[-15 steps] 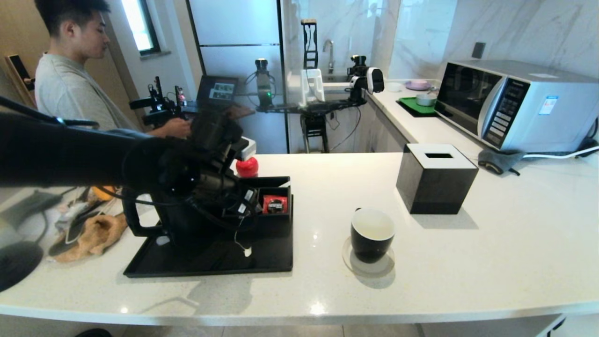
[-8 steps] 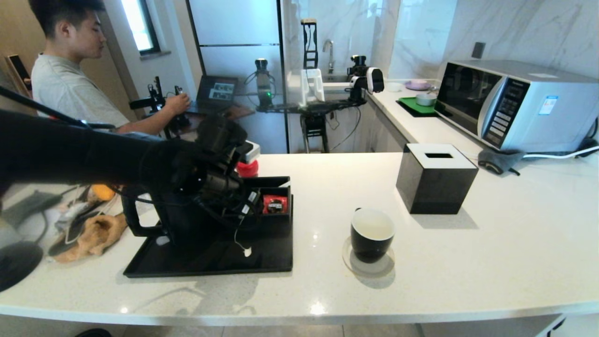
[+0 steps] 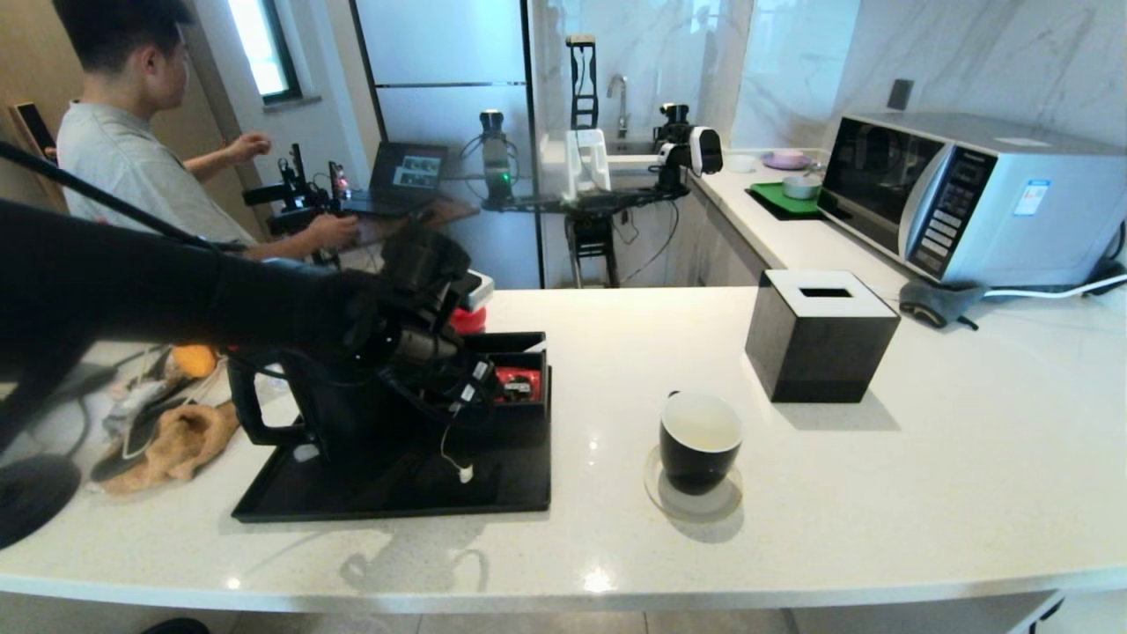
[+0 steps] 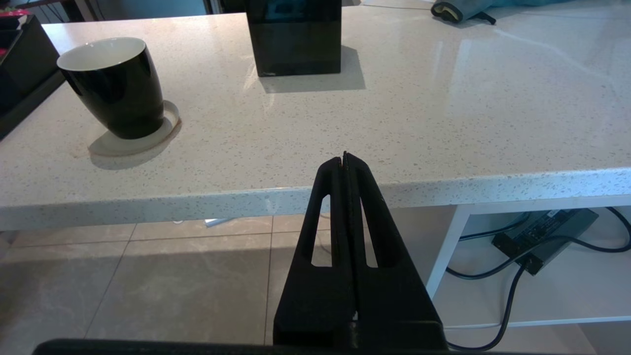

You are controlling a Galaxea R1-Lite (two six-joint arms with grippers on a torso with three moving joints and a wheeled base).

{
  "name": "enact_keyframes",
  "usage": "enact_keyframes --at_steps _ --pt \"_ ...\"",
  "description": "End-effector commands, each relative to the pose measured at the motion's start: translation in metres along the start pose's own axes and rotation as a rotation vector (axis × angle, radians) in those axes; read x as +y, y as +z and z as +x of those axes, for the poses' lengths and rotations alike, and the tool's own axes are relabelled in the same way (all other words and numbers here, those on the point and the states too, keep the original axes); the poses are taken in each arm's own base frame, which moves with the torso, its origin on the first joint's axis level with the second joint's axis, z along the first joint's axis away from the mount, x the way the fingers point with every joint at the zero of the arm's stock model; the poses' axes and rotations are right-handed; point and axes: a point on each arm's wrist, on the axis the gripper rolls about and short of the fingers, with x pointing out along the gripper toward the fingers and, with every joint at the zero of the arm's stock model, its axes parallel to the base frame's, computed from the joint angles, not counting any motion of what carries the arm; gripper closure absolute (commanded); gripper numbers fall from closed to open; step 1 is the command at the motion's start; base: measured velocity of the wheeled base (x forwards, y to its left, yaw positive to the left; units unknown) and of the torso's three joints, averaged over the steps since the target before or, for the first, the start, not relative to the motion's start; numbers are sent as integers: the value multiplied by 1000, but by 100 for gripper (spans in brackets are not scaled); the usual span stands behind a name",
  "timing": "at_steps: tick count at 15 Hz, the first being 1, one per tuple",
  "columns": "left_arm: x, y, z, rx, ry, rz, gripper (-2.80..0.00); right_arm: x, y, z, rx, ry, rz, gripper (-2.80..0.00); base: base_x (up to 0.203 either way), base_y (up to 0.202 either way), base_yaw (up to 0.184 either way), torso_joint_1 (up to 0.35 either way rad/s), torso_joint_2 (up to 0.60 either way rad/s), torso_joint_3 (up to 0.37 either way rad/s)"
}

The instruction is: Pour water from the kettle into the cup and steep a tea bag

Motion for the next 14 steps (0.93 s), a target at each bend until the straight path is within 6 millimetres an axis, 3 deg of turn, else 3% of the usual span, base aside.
enact_keyframes --at_steps 1,14 --pt "0 -2 5 12 -4 0 -280 0 0 0 0 -1 1 0 0 0 0 0 0 0" --pt "2 -1 16 -2 -8 -7 -280 0 0 0 0 -1 1 0 0 0 0 0 0 0"
